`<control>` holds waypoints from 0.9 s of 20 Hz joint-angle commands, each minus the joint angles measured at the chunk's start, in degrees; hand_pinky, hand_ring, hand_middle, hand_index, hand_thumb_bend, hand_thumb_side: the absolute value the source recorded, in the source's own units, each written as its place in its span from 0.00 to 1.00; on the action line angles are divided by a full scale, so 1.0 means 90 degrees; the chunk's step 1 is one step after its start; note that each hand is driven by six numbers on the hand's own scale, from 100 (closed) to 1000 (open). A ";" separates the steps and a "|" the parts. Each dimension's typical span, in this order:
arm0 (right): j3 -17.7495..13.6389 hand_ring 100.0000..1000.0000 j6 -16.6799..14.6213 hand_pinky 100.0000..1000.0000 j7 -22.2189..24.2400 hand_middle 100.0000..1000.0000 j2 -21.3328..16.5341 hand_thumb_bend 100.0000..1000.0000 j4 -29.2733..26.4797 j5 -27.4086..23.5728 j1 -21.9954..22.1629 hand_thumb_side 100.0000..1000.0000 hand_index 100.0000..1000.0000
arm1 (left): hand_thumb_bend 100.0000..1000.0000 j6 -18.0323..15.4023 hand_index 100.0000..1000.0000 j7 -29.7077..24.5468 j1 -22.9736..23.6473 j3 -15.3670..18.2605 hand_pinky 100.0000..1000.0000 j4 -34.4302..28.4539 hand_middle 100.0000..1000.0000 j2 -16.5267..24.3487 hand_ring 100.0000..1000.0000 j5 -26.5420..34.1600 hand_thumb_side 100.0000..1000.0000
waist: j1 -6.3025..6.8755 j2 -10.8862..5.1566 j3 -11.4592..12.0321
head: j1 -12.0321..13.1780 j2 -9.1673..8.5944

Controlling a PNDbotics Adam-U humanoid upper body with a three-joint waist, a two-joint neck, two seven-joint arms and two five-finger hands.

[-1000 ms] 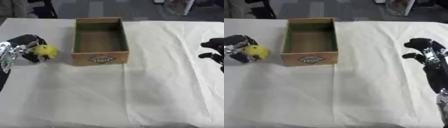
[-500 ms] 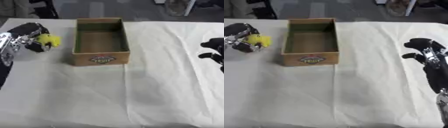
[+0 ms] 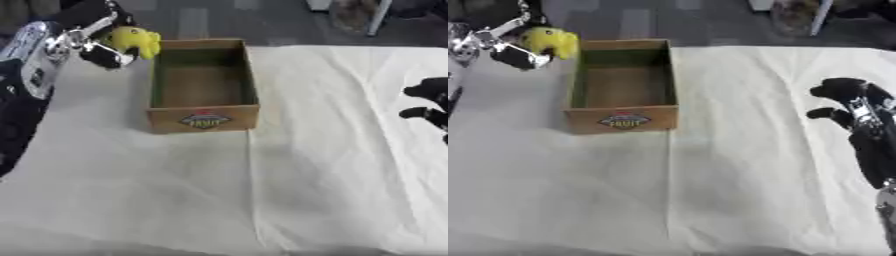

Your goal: Pick up objects on the table and place them in the box.

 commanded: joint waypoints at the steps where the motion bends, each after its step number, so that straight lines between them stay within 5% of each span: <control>1: 0.0018 0.78 -0.0003 0.58 0.0059 0.61 -0.0093 0.00 -0.0065 -0.0013 -0.0111 0.58 0.69 | 0.00 -0.0047 0.63 -0.0079 -0.0229 -0.0090 0.61 0.0030 0.39 -0.0203 0.44 -0.0145 0.12 | 0.0010 -0.0096 -0.0064 | 0.0090 0.0033; 13: 0.0082 0.78 0.0021 0.58 0.0140 0.61 -0.0030 0.00 -0.0058 0.0011 -0.0176 0.59 0.69 | 0.00 -0.0119 0.65 0.0382 -0.0178 -0.0186 0.62 0.0734 0.42 -0.0836 0.46 -0.1113 0.13 | 0.0006 0.0015 -0.0317 | 0.0212 -0.0012; 14: 0.0080 0.78 0.0020 0.58 0.0140 0.61 -0.0025 0.00 -0.0057 0.0012 -0.0180 0.59 0.69 | 0.19 -0.0165 0.71 0.0360 -0.0154 -0.0231 0.63 0.0745 0.49 -0.0868 0.52 -0.1154 0.14 | 0.0005 0.0019 -0.0320 | 0.0215 -0.0010; 18: 0.0067 0.78 0.0015 0.58 0.0136 0.61 -0.0014 0.00 -0.0049 0.0013 -0.0184 0.59 0.69 | 0.51 -0.0255 0.81 0.0099 -0.0047 -0.0317 0.72 0.0646 0.65 -0.0918 0.65 -0.1148 0.15 | 0.0003 0.0027 -0.0317 | 0.0202 -0.0020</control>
